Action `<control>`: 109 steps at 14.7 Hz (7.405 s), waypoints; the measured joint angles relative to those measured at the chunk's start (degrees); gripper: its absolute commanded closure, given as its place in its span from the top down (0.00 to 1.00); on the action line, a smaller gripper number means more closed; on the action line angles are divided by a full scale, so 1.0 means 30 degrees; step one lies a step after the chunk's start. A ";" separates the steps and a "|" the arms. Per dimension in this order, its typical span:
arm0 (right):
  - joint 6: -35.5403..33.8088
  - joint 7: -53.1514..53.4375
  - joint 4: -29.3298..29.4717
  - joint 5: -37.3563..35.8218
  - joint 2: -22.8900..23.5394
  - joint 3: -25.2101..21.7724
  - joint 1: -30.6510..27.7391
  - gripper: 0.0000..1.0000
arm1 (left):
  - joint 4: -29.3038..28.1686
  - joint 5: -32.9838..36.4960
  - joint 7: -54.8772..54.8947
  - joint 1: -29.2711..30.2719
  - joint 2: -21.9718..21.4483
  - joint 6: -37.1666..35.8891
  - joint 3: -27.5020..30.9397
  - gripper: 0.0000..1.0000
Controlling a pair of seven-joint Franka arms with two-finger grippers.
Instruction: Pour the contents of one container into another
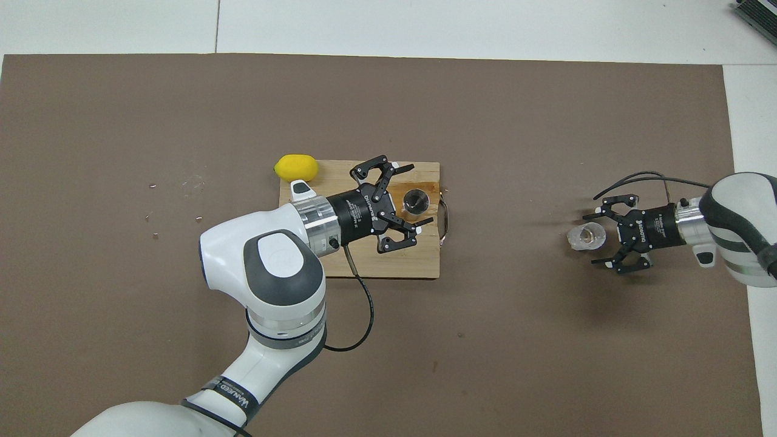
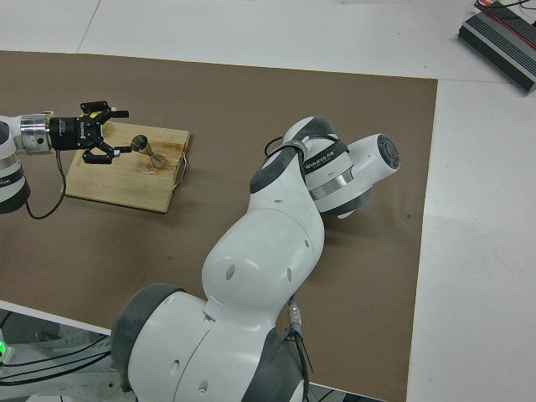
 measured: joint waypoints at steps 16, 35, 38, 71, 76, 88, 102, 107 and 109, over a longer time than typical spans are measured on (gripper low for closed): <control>0.0000 0.2090 0.0195 0.0483 -0.0368 0.0204 0.0243 0.00 | 0.3175 2.5396 0.0698 0.4808 -0.1480 -0.7142 0.0201 1.00; 0.3060 1.5319 0.3786 -0.2019 -0.1733 0.0338 0.8219 0.00 | 0.3444 3.3041 1.6622 1.3085 -0.4358 -1.4089 -0.0868 1.00; 0.3188 1.7170 0.4649 -0.4055 -0.1700 0.0346 0.9552 0.00 | 0.5188 3.3877 1.7004 1.2971 -0.4696 -1.7194 -0.2244 1.00; 0.3153 1.9571 0.7001 -1.6637 -0.0437 0.0348 1.4397 0.00 | 0.7617 3.3606 1.7152 1.1841 -0.4786 -2.0169 -0.1543 1.00; 0.2991 1.9571 0.7013 -1.7078 -0.0437 0.0346 1.4723 0.00 | 0.7528 3.3606 1.7152 1.1885 -0.4787 -2.0171 -0.1543 1.00; 0.1329 1.9571 0.7983 -1.7632 -0.0431 0.0344 1.5092 0.00 | 0.7295 3.3606 1.7151 1.1865 -0.4918 -2.0172 -0.1593 1.00; 0.1275 1.9571 0.8167 -1.8359 -0.0415 0.0304 1.5479 0.00 | 0.7267 3.3606 1.7150 1.1865 -0.4929 -2.0172 -0.1591 1.00; 0.0867 1.9575 0.8363 -1.8021 -0.0414 0.0272 1.5295 0.00 | 0.7265 3.3606 1.7150 1.1865 -0.4931 -2.0172 -0.1589 1.00; 0.0866 1.9576 0.8364 -1.7578 -0.0414 0.0263 1.5024 0.00 | 0.7263 3.3606 1.7150 1.1865 -0.4934 -2.0172 -0.1589 1.00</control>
